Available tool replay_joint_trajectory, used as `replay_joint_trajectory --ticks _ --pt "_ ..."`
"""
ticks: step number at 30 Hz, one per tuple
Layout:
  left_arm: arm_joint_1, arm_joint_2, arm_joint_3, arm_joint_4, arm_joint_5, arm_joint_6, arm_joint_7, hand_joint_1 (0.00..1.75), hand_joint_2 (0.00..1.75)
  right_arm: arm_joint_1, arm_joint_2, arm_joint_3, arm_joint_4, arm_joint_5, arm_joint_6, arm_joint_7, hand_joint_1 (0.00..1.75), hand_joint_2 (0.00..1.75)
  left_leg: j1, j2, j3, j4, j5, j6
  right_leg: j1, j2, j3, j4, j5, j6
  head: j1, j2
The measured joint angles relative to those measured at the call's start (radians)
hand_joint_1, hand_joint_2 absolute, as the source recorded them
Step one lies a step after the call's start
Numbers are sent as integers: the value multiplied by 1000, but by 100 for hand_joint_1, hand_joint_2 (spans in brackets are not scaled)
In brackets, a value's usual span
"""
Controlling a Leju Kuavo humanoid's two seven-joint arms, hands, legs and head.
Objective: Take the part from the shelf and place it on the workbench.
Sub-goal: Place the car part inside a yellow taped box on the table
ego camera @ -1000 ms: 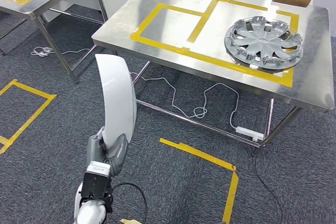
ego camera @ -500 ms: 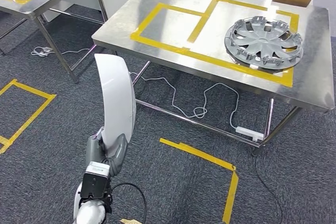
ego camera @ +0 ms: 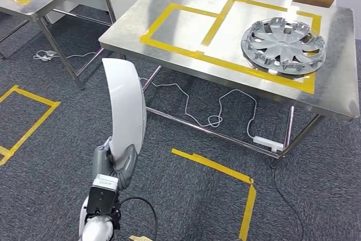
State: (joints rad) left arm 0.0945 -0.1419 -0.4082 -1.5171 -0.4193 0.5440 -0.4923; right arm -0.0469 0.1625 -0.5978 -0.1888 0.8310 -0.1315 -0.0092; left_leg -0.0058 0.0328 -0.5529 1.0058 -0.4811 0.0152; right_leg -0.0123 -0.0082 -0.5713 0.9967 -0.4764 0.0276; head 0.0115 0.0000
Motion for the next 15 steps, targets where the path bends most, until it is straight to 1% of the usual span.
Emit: replay_joint_trajectory --ticks 4,6,8,9,10,11,12,13,14,15 --pt "1 0 0 0 0 0 -2 175 175 0 0 0 0 6 -8 -1 0 0 -1 0 -2 6 -3 5 -1 0 1 0 1 3 0 0" --pt "2 0 0 0 0 0 -3 175 175 0 0 0 0 10 -10 -1 0 0 -2 0 -4 8 -4 9 -1 0 2 -2 2 7 0 0" --pt "2 -2 0 -4 0 -1 -5 175 175 -1 1 0 0 11 -11 -1 0 0 1 1 0 -3 2 17 -1 0 1 -2 0 13 0 0" --pt "2 -3 0 -6 0 -1 -6 175 175 -1 1 0 0 12 -12 -1 0 0 4 1 3 -11 6 22 -1 2 -6 11 -10 16 1 0" --pt "2 -5 0 -7 0 -2 -6 175 175 -1 1 0 0 12 -13 -1 0 0 7 2 6 -18 11 26 -2 3 -23 44 -31 19 2 0" --pt "3 -6 0 -8 1 -2 -7 175 175 -1 1 0 0 12 -14 -1 0 0 9 3 7 -21 13 28 -3 5 -51 101 -62 22 2 0" --pt "3 -7 0 -8 1 -3 -7 175 175 0 1 0 0 12 -14 -1 0 0 9 3 6 -21 12 30 -4 6 -85 172 -94 25 2 0" --pt "5 -8 0 -8 2 -5 -7 175 175 1 1 0 0 12 -14 -1 0 0 10 3 6 -21 12 30 -6 6 -117 237 -117 29 2 0" --pt "6 -8 0 -8 4 -8 -8 175 175 2 1 -1 0 12 -15 -1 0 0 10 3 6 -21 10 29 -8 6 -138 276 -124 33 2 0" --pt "6 -8 1 -8 8 -12 -10 175 175 2 1 -1 0 12 -16 -2 0 0 11 3 8 -20 9 27 -10 5 -139 275 -110 36 2 0"
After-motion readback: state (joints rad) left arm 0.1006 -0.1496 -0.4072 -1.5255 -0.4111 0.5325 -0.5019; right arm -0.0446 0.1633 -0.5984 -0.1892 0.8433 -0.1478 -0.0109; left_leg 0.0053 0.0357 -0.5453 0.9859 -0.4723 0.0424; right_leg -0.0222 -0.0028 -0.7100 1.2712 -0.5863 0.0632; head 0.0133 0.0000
